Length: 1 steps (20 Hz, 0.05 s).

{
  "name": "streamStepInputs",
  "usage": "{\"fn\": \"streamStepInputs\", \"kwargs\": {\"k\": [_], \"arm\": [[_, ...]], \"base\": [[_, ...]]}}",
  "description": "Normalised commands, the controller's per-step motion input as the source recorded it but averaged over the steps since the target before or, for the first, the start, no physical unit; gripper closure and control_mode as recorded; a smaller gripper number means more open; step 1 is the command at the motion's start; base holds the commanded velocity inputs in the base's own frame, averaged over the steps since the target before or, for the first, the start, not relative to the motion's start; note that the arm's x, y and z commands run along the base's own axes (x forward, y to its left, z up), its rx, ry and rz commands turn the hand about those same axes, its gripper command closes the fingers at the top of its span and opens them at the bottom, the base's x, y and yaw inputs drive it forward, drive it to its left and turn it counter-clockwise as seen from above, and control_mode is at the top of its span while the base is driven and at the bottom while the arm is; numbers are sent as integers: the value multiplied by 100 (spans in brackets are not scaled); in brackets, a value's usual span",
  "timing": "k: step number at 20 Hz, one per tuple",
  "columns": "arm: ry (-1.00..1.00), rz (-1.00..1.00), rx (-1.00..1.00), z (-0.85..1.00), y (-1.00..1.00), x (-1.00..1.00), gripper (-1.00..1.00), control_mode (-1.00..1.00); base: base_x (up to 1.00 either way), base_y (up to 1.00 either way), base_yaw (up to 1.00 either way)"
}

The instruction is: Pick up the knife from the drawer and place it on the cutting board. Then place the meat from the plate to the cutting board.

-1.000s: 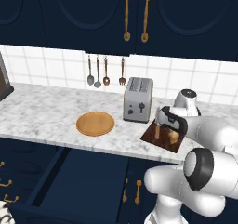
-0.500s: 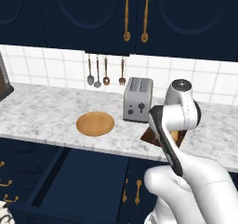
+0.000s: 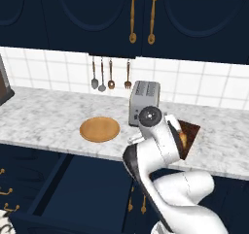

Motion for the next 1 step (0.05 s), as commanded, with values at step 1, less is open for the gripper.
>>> {"fn": "streamStepInputs", "kwargs": {"k": [1], "arm": [[0,0,-5,0,12,0,-100,-100]], "base": [[0,0,0]]}}
